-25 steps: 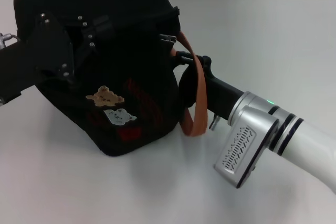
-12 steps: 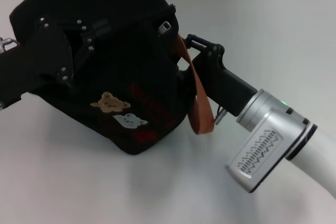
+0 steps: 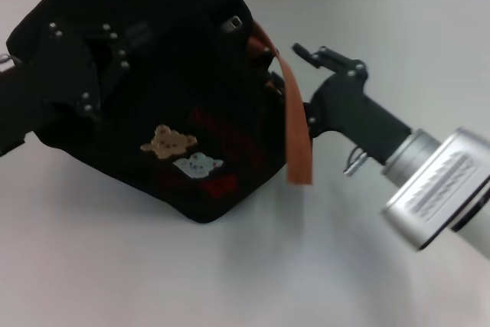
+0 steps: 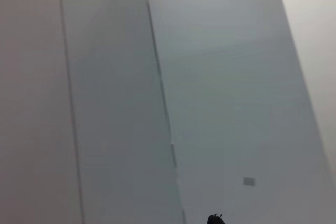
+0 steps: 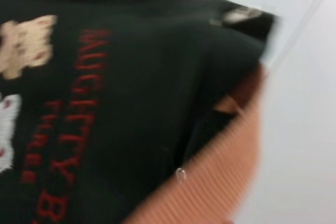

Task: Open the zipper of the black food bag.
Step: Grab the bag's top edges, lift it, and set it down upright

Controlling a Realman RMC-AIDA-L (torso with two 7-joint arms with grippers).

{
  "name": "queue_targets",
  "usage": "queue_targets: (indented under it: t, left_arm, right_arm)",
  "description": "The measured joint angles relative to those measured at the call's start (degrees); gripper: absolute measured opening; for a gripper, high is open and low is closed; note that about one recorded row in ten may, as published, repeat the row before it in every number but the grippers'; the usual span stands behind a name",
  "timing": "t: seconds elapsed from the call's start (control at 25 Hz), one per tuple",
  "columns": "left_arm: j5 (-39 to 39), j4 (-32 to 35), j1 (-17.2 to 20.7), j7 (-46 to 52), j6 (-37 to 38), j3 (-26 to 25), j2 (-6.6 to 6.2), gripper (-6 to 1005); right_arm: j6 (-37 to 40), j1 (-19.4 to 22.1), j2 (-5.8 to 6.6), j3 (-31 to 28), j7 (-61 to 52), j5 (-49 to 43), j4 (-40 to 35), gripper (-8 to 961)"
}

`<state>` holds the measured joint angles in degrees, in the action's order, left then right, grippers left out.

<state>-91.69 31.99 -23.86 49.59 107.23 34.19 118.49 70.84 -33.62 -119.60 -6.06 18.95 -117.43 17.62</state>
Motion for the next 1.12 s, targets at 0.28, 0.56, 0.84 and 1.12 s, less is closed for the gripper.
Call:
queue_targets:
  t: [0.28,0.56,0.84,1.12]
  left_arm:
    - [0.1,-1.5,0.1,-0.7,-1.9,-3.8,-0.16,20]
    - [-0.2,-1.5,-0.4,-0.9,-3.1,-3.2,-0.14,20]
    - [-0.2,-1.5,-0.5,-1.5,-3.0,-1.9,-0.06,20]
    - [0.1,-1.6,-0.2,-2.2,-2.5,-1.9,0.01,20]
  right_arm:
    - [6.6,1.2,0.23,0.9,-31.3,-3.9,-11.6,433]
    - [16.6,0.9,0.38,1.0,-52.3,-4.6,-20.1,431]
    - [17.4,-6.6,0.49,10.6,-71.7,-4.7,-28.9,424]
    - [12.6,-11.2,0.34,23.9,-76.9,-4.7,-30.6,424]
